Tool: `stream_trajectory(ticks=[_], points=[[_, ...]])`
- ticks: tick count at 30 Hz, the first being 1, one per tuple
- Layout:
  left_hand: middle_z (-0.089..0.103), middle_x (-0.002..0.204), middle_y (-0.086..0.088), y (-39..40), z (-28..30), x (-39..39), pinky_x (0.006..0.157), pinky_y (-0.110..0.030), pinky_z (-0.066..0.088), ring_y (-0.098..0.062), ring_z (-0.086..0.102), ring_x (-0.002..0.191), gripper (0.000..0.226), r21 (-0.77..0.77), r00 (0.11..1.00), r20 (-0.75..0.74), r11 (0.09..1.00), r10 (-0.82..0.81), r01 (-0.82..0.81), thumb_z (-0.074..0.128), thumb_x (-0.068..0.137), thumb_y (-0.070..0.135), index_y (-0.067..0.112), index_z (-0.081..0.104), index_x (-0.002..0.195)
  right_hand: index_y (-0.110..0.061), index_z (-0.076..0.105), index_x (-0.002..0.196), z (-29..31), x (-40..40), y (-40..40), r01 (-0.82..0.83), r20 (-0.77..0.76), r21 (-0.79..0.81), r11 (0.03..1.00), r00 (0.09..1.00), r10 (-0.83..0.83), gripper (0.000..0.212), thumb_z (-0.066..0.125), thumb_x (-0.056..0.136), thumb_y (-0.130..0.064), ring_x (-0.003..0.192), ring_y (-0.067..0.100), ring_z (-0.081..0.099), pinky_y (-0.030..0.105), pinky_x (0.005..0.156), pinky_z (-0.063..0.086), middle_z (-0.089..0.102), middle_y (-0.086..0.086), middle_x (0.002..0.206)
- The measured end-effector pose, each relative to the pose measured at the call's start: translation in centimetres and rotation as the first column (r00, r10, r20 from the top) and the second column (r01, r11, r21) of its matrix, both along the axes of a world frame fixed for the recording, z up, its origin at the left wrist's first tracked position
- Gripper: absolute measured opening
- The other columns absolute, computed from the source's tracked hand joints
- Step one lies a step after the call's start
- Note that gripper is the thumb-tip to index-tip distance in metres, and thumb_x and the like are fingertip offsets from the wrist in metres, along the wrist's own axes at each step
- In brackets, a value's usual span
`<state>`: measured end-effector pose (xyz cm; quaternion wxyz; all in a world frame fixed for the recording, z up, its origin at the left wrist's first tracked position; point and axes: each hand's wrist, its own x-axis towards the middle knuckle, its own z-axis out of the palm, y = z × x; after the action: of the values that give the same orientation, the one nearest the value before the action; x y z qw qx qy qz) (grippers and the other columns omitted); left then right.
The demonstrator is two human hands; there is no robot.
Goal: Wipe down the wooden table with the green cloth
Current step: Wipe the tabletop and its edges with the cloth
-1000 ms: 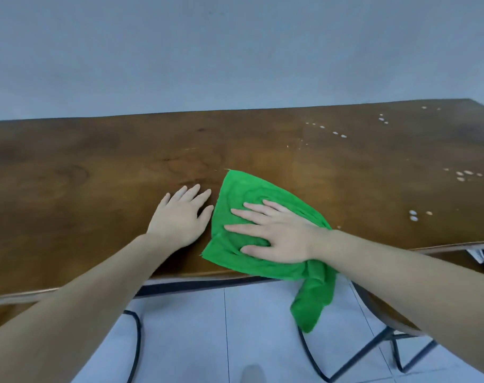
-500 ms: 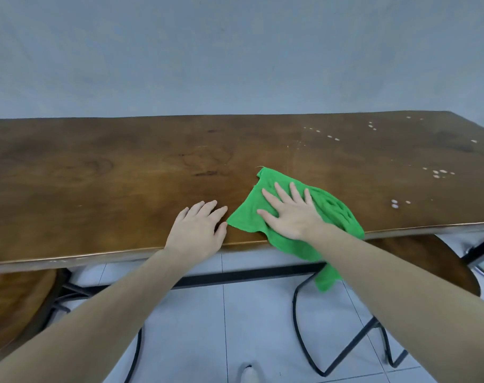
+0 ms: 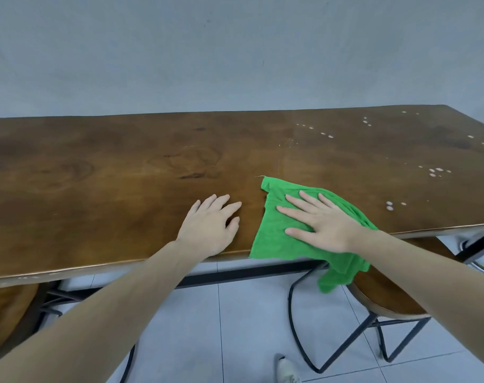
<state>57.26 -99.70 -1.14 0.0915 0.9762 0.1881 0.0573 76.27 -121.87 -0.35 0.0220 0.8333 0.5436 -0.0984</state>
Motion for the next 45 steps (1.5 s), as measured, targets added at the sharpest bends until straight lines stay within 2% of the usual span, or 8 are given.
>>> stream_trajectory(ticks=[4,8,15,25,30,35,41,45], points=[[0.025,0.161,0.01,0.5,0.0,4.1,0.122,-0.046,0.008,-0.015,0.015,0.15,0.05,-0.039,1.0,-0.015,0.999,0.014,-0.014,0.028,0.102,0.051,0.041,0.033,0.15,-0.066,-0.003,0.148,-0.1,2.8,2.3,-0.038,-0.004,0.002,0.999,0.999,0.038,0.064,0.008,0.088,-0.085,0.153,0.01,-0.019,0.047,0.125,-0.01,-0.012,-0.021,0.165],[0.026,0.161,0.009,1.1,0.0,9.5,0.121,-0.048,0.007,-0.016,0.014,0.15,0.048,-0.068,0.998,0.0,0.996,0.057,-0.057,0.032,0.101,0.046,0.038,0.036,0.149,-0.063,-0.001,0.15,0.0,7.0,6.2,-0.106,-0.011,0.003,0.994,0.994,0.106,0.065,0.01,0.09,-0.084,0.153,0.011,-0.016,0.048,0.125,-0.009,-0.011,-0.02,0.166],[0.035,0.156,0.01,3.4,0.2,19.5,0.121,-0.046,0.011,-0.013,0.024,0.146,0.049,-0.115,0.974,0.047,0.97,0.222,-0.215,0.034,0.101,0.044,0.028,0.041,0.147,-0.051,0.004,0.156,-0.2,17.2,13.5,-0.183,-0.002,0.025,0.983,0.983,0.183,0.07,0.013,0.093,-0.078,0.155,0.012,-0.011,0.048,0.125,-0.008,-0.006,-0.017,0.168],[0.035,0.157,0.006,6.8,-0.1,29.8,0.12,-0.049,0.014,-0.017,0.024,0.147,0.054,-0.061,0.95,0.049,0.95,0.309,-0.306,0.029,0.101,0.048,0.029,0.034,0.151,-0.05,0.005,0.157,-0.2,30.6,21.5,-0.169,0.005,0.028,0.985,0.986,0.169,0.071,0.013,0.093,-0.079,0.156,0.014,-0.007,0.05,0.125,-0.005,-0.002,-0.015,0.169],[0.034,0.157,0.007,7.7,-0.1,32.6,0.12,-0.052,0.011,-0.018,0.022,0.147,0.051,-0.033,0.935,0.044,0.936,0.353,-0.351,0.032,0.1,0.049,0.033,0.038,0.148,-0.051,0.008,0.157,-0.2,35.9,23.6,-0.073,0.014,0.04,0.997,0.997,0.073,0.069,0.011,0.093,-0.078,0.156,0.016,-0.002,0.049,0.125,-0.002,0.0,-0.013,0.169],[0.026,0.16,0.008,6.9,0.1,35.1,0.117,-0.063,0.003,-0.021,0.012,0.15,0.054,-0.075,0.912,-0.019,0.909,0.41,-0.411,0.027,0.099,0.056,0.039,0.031,0.15,-0.045,0.006,0.159,-0.5,37.7,27.1,0.088,0.081,0.057,0.994,0.992,-0.092,0.067,0.011,0.097,-0.07,0.155,0.023,0.003,0.052,0.124,0.002,0.003,-0.007,0.17],[0.023,0.161,0.01,6.4,-0.3,35.7,0.117,-0.065,0.0,-0.02,0.008,0.151,0.054,-0.033,0.914,-0.016,0.914,0.405,-0.405,0.019,0.099,0.059,0.044,0.026,0.15,-0.046,0.009,0.158,0.2,40.6,27.5,-0.113,0.066,0.052,0.992,0.992,0.109,0.066,0.013,0.098,-0.071,0.155,0.016,0.008,0.048,0.124,0.004,0.006,-0.014,0.169],[0.022,0.161,0.011,6.5,-0.2,35.7,0.117,-0.063,0.0,-0.018,0.008,0.151,0.054,-0.025,0.911,-0.025,0.911,0.412,-0.412,0.018,0.098,0.061,0.045,0.027,0.15,-0.05,0.009,0.157,0.3,44.1,24.9,-0.063,0.06,0.03,0.998,0.996,0.061,0.063,0.011,0.098,-0.071,0.154,0.016,0.009,0.047,0.124,0.003,0.009,-0.016,0.168]])
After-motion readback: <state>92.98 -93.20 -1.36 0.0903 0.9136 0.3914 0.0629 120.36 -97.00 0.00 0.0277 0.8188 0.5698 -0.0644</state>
